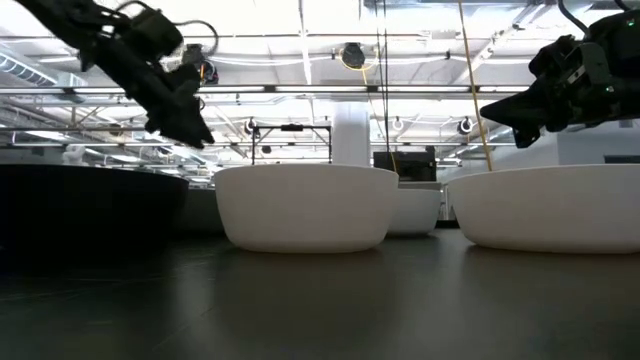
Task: Nest bowls inside each other
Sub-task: Stack the grey bowl on top of the light grey bowl
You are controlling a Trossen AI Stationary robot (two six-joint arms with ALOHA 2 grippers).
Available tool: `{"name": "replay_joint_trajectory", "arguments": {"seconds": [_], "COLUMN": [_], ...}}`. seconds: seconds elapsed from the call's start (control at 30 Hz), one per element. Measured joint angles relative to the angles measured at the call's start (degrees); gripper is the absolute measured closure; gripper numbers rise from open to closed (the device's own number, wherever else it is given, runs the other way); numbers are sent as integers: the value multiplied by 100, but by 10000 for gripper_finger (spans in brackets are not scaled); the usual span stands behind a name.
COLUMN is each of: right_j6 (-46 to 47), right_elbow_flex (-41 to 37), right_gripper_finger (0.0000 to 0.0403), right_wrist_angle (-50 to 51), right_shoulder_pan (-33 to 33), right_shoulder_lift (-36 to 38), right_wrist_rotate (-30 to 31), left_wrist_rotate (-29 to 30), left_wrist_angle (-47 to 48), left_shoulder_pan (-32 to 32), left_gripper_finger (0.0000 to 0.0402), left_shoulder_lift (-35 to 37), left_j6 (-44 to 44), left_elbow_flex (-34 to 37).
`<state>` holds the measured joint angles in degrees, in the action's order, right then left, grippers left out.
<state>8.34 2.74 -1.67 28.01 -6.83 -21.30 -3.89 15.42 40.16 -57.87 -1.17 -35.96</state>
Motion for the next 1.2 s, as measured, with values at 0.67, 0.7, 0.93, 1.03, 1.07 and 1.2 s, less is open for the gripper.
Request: {"name": "replay_joint_trajectory", "arguments": {"seconds": [0.67,0.7,0.93,1.03,1.07,1.2], "right_j6": [149,149,151,151,151,151], "right_elbow_flex": [0,0,0,0,0,0], "right_gripper_finger": [403,403,403,403,403,403], "right_wrist_angle": [20,20,20,20,20,20], "right_shoulder_pan": [0,0,2,0,2,2], "right_shoulder_lift": [0,0,-7,-31,-42,-97], "right_wrist_rotate": [-23,-44,-138,-138,-138,-138], "left_wrist_rotate": [-396,-484,-684,-609,-580,-421], "left_wrist_angle": [1970,1965,2387,2614,2646,2782], "left_shoulder_pan": [304,299,300,300,300,300], "left_gripper_finger": [137,131,80,67,63,58], "left_shoulder_lift": [-1522,-1531,-1703,-1820,-1862,-2080], "left_j6": [-560,-564,-936,-1032,-1034,-1025], "left_elbow_flex": [-1476,-1486,-1494,-1494,-1494,-1491]}}
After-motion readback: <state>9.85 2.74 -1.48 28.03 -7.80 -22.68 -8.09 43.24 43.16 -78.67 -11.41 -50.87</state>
